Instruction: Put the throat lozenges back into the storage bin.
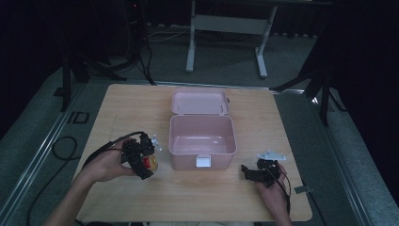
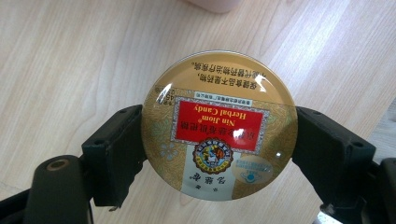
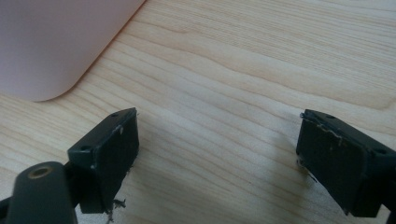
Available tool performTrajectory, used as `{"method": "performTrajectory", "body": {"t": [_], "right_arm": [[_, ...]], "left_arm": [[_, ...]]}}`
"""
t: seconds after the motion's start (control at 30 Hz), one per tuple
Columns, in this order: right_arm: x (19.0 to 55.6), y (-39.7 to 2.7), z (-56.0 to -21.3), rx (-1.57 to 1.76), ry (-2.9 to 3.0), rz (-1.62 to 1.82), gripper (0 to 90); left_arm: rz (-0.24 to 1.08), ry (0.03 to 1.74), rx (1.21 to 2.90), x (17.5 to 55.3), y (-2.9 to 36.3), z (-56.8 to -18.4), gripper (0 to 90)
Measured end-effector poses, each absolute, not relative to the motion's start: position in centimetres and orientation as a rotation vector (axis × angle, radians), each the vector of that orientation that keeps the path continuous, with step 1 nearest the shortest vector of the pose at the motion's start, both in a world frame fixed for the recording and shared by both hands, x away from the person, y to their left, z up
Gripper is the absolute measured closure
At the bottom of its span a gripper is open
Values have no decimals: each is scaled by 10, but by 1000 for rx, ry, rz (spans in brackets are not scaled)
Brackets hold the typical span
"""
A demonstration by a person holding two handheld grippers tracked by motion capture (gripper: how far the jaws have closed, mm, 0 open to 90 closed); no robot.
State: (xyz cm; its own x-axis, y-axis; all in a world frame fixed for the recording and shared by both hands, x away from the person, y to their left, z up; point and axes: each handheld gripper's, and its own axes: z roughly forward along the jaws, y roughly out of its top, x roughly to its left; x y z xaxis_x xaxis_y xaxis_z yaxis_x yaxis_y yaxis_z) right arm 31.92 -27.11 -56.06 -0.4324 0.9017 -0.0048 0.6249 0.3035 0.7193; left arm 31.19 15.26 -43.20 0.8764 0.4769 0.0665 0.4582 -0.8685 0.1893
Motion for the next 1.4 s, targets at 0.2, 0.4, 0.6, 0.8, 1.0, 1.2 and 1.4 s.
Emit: {"method": "performTrajectory", "body": {"t": [0.2, 0.4, 0.6, 0.8, 1.0, 1.2, 1.4], "right_arm": [[319, -271, -561, 1361, 2167, 916, 129], [319, -271, -561, 1363, 2166, 917, 129], [319, -271, -561, 1364, 2166, 917, 129], [319, -271, -561, 1364, 2166, 918, 129], [319, -271, -561, 1362, 2167, 917, 129], [319, -271, -561, 1362, 2167, 917, 129], [319, -271, -560, 1364, 2168, 917, 129]], "left_arm": [[178, 717, 2878, 314, 152, -425, 208], [193, 705, 2885, 317, 151, -416, 208], [195, 702, 2882, 319, 152, -409, 208], [197, 701, 2877, 322, 152, -401, 208], [208, 686, 2872, 324, 151, -391, 208], [211, 675, 2873, 325, 149, -385, 208], [202, 658, 2873, 328, 147, -379, 209]]}}
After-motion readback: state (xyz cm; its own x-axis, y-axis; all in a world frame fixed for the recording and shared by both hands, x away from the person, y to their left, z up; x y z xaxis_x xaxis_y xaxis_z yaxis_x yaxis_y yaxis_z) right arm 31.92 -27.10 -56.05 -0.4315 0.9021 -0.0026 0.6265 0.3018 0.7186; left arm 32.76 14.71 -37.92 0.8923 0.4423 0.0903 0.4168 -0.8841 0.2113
